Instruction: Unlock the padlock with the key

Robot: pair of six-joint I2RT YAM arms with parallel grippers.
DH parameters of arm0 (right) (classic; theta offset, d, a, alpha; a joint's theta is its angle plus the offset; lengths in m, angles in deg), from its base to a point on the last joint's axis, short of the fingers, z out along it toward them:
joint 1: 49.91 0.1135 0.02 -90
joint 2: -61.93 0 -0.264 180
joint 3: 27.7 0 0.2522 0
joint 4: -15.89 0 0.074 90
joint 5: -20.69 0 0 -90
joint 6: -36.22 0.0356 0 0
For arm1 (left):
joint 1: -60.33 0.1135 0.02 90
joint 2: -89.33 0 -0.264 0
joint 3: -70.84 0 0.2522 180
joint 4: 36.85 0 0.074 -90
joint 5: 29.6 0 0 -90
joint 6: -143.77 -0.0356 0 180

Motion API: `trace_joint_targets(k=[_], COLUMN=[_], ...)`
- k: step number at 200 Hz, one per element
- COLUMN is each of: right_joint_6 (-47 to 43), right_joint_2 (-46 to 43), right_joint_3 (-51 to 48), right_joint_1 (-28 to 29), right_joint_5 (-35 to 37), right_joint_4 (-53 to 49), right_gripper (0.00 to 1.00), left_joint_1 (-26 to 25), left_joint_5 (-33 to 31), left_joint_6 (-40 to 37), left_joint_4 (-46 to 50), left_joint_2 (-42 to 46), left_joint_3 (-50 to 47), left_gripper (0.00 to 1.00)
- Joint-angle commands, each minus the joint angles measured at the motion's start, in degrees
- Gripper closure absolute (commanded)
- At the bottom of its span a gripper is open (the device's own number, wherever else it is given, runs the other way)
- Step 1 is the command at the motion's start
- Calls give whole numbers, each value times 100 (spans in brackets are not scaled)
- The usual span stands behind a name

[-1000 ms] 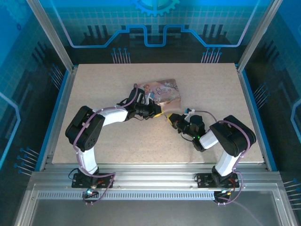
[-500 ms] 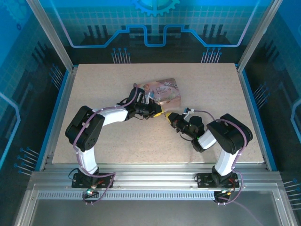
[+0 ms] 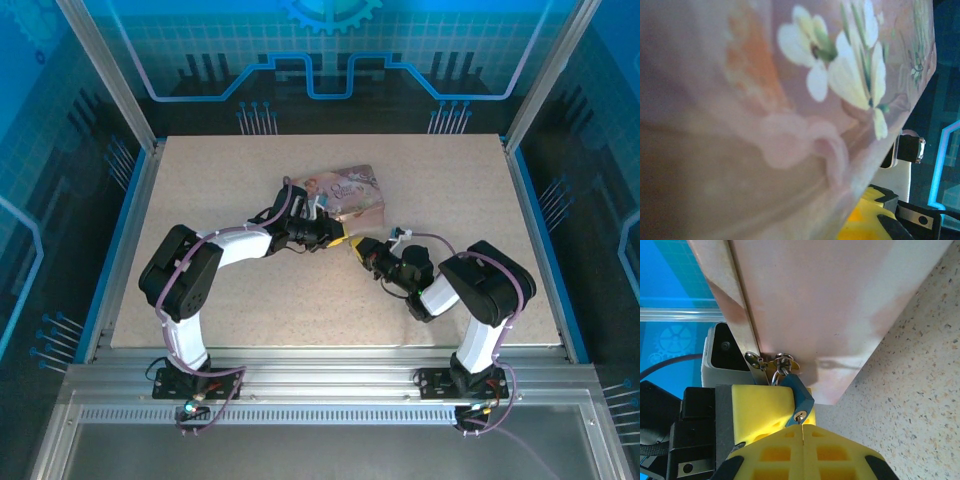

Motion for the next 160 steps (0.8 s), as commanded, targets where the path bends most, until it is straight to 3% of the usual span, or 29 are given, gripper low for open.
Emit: trace_joint_targets(k=[1, 98, 160], right_joint_6=[-29, 77, 723], right_joint_2=[86, 178, 245], right_joint_3=[110, 228, 209], right_joint_1=[85, 336, 464], right_joint_5=[127, 720, 1134], right_joint_4=[206, 206, 201], right_gripper=[100, 100, 100], left_joint_1=[23, 25, 19], left_joint_5=[495, 557, 610], left_joint_6=[212, 443, 485], left_joint_4=[-231, -582, -685], left_joint_2=[85, 85, 153], left_joint_3=[117, -10, -51], left_gripper=[87, 88, 88])
